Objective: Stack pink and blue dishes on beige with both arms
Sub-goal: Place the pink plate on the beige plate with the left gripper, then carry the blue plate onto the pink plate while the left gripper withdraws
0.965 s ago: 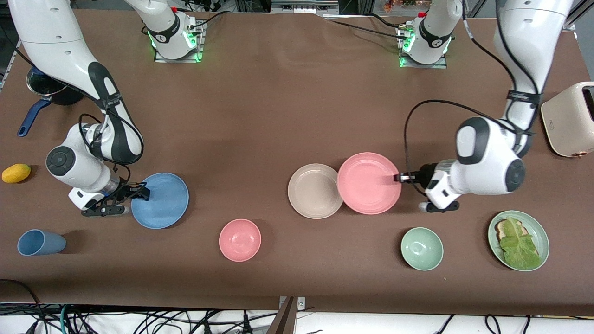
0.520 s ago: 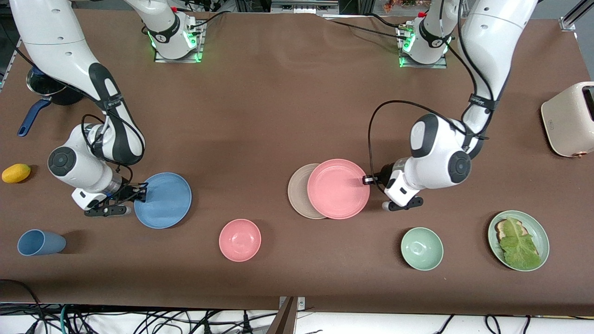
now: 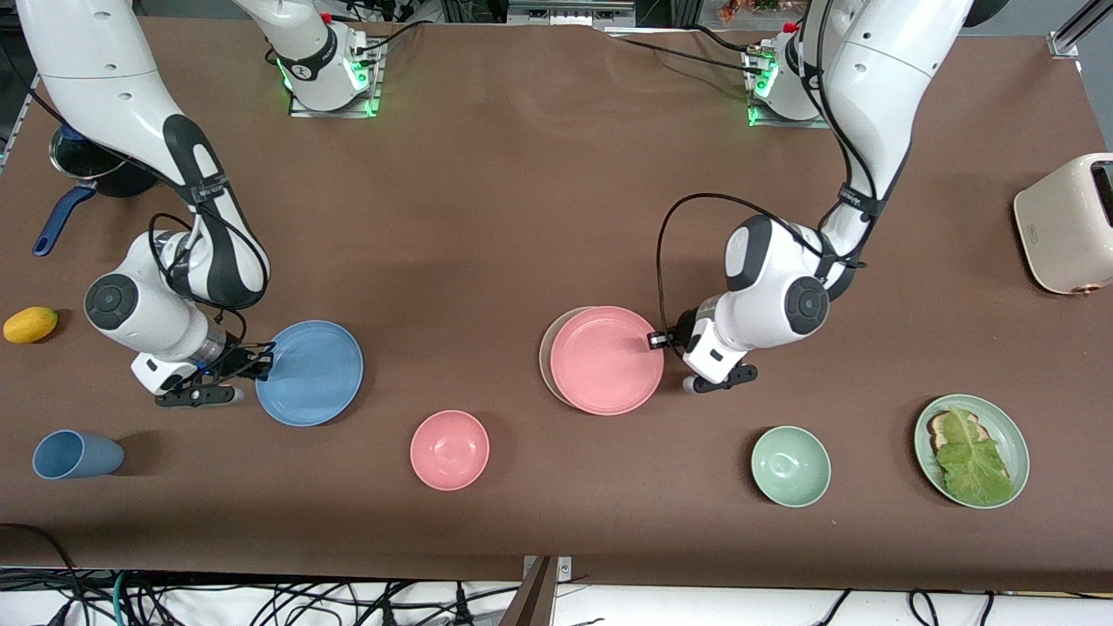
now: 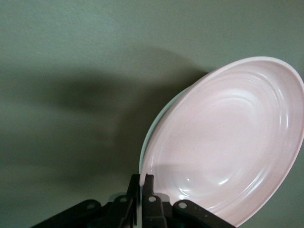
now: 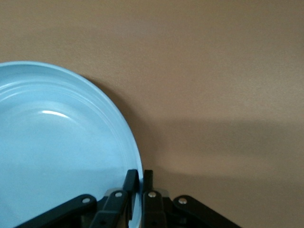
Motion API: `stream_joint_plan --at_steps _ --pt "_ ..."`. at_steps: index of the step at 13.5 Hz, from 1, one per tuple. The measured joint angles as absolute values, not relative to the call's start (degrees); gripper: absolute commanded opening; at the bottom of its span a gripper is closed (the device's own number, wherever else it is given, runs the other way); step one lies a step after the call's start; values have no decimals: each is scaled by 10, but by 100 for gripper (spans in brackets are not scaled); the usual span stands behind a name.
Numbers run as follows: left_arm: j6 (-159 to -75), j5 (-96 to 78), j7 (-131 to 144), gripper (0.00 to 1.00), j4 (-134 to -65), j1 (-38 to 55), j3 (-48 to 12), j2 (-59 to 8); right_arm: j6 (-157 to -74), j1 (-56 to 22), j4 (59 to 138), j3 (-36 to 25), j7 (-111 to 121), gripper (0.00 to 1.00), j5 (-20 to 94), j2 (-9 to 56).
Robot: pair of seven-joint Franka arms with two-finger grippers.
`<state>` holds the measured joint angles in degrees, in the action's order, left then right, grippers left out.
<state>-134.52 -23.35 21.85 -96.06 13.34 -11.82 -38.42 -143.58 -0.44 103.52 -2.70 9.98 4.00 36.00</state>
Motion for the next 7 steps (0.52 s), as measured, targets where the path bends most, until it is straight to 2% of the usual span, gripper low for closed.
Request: stream_joint_plan --at_steps 5,6,7 --pt "-1379 -233 237 0 -960 152 -116 -404 -1339 -5 1024 -11 117 0 46 293" --pt "-1380 -233 238 4 -960 154 -115 -404 -1310 -5 1020 -7 117 0 54 276" --pt "-1381 -233 239 28 -960 154 -114 -404 -1282 -5 1013 -4 118 0 63 263"
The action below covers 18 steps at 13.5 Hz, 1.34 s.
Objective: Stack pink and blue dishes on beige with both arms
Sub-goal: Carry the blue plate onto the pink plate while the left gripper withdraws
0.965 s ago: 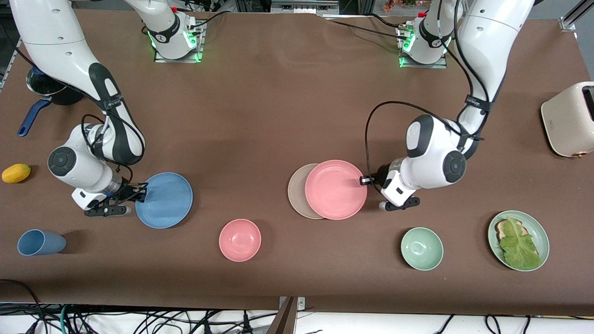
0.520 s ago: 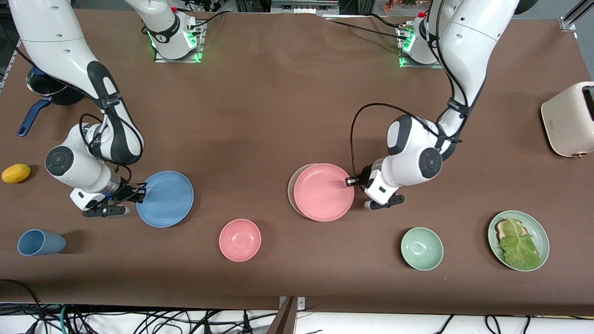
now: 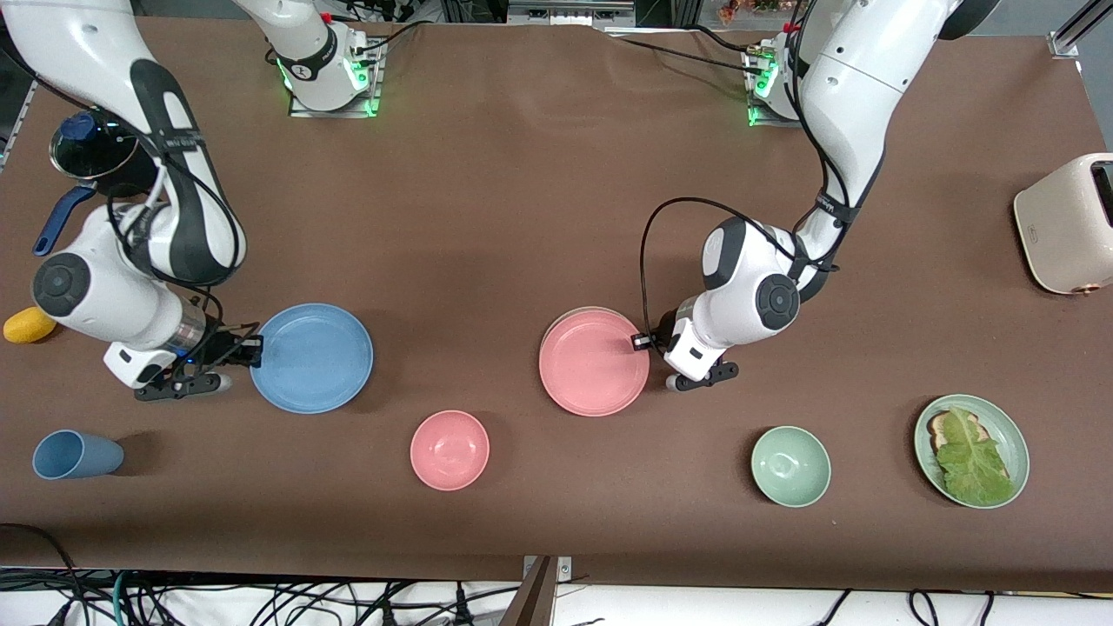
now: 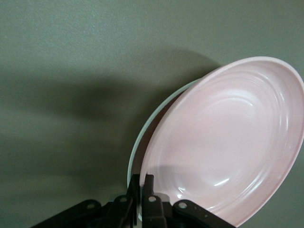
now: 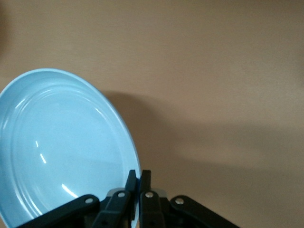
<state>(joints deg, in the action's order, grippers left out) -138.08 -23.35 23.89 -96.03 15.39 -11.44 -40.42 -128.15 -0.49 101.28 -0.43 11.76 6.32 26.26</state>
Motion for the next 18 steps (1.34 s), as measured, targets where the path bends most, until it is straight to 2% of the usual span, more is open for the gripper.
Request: stream_joint_plan --at_steps 1,3,4,5,9,11,14,16,18 --pt "-1381 -233 239 39 -960 154 -114 -404 -1255 -5 1002 -3 118 0 69 254" --pt "-1381 -233 239 73 -960 154 -110 -404 -1200 -6 968 0 117 0 74 247" --pt "-1381 -233 239 83 -960 154 -109 -404 -1178 -9 952 3 113 0 76 247" --pt "-1381 -233 239 100 -960 154 -107 -404 -1166 -13 942 7 103 0 77 247" --pt "-1358 -226 238 100 -944 150 -100 -397 -1158 -64 935 12 36 0 78 247" --pt "-1263 -170 239 100 -906 138 -91 -380 -1158 -95 935 15 -18 0 78 247" --pt "-1084 -99 232 100 -811 107 -89 -357 -1157 -143 935 22 -109 0 78 248" --pt "-1016 -76 183 100 -768 85 -88 -351 -1158 -181 935 23 -167 0 78 251" --pt "-991 -70 111 100 -754 55 -86 -351 -1171 -221 935 24 -224 0 78 258"
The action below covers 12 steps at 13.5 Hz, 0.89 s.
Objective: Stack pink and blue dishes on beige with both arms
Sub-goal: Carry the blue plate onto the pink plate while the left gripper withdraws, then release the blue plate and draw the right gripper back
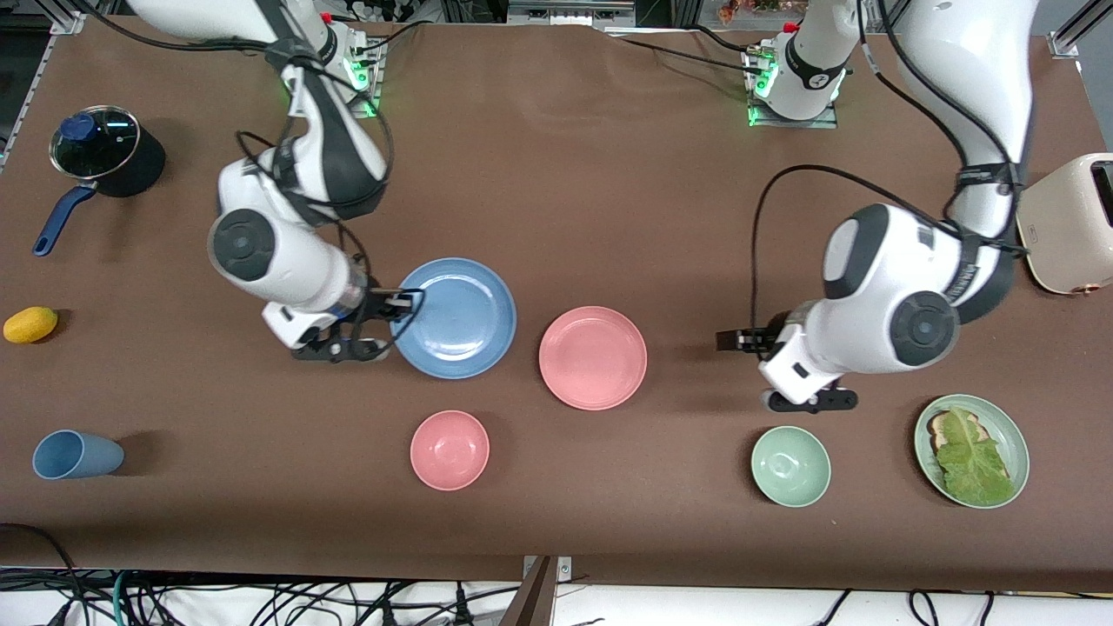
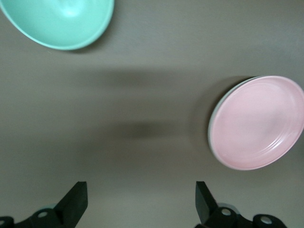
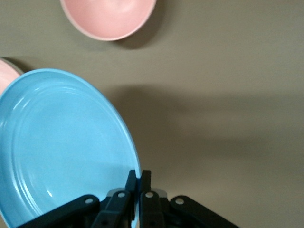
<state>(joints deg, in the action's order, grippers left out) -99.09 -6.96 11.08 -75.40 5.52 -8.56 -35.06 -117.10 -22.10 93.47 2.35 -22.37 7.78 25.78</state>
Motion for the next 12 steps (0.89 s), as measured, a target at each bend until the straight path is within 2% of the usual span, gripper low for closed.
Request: stream_joint_plan --at_steps 5,9,12 --pt "-986 -55 -58 100 -753 -29 -82 -351 -1247 -300 921 24 -352 0 76 306" --pt "-952 -55 -138 100 -735 -78 -81 -338 -1262 -351 821 23 -470 0 35 394" --pt "-901 -55 -140 100 -703 -79 -72 -301 -1323 -366 784 22 -507 0 27 449"
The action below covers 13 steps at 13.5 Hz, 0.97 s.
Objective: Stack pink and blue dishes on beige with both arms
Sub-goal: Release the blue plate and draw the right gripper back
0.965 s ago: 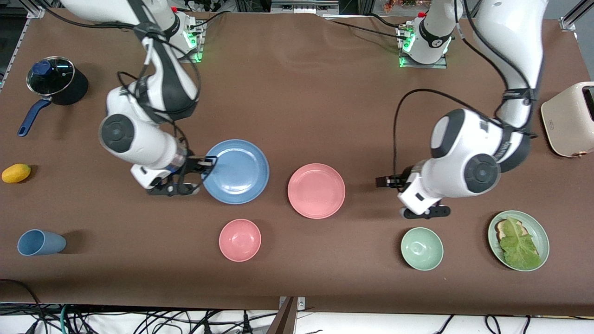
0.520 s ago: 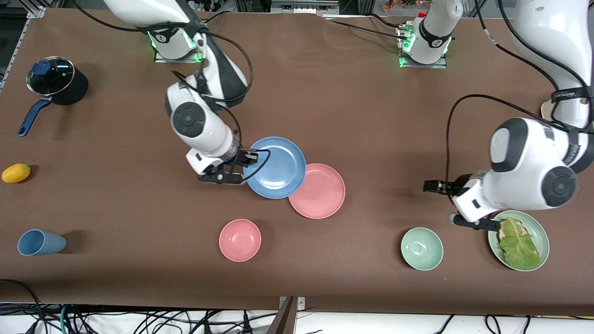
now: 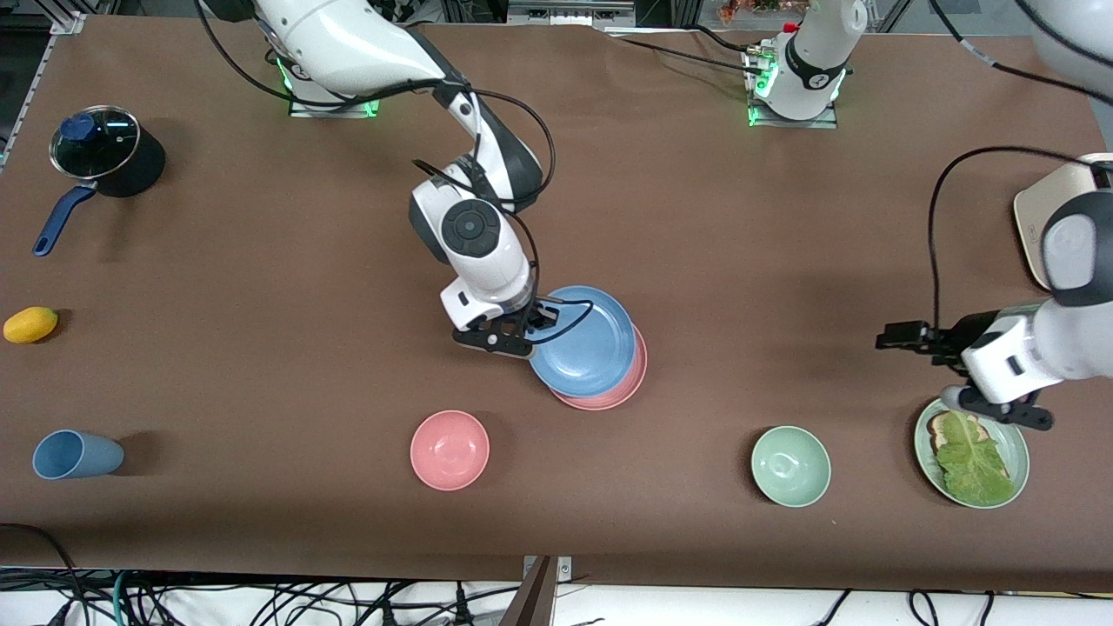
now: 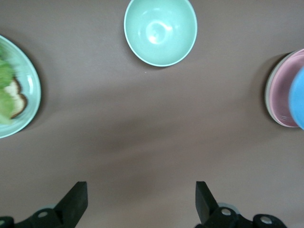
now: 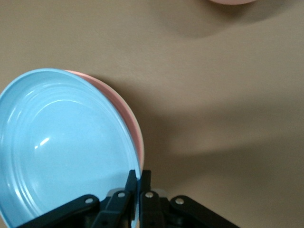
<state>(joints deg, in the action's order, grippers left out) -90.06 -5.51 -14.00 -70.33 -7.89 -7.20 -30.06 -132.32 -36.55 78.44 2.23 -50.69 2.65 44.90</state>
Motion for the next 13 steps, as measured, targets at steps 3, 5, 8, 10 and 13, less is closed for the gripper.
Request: stream_joint_plan --at_steps 3,5,8,10,13 --pt "-888 -55 -140 100 -691 -79 -63 -257 -1361 -368 777 22 -517 0 26 474" --pt "-866 -55 -140 100 -690 -79 -59 -228 -1364 -368 773 21 -517 0 26 475" --pt "-815 -55 -141 100 -691 -75 -60 -195 -1365 -368 770 21 -517 15 25 475" --pt "-801 -55 -141 100 -691 -72 -60 -186 -1365 -368 770 20 -517 16 18 475" --pt "-787 -28 -141 100 -691 -64 -62 -185 -1365 -368 770 20 -517 76 -4 475"
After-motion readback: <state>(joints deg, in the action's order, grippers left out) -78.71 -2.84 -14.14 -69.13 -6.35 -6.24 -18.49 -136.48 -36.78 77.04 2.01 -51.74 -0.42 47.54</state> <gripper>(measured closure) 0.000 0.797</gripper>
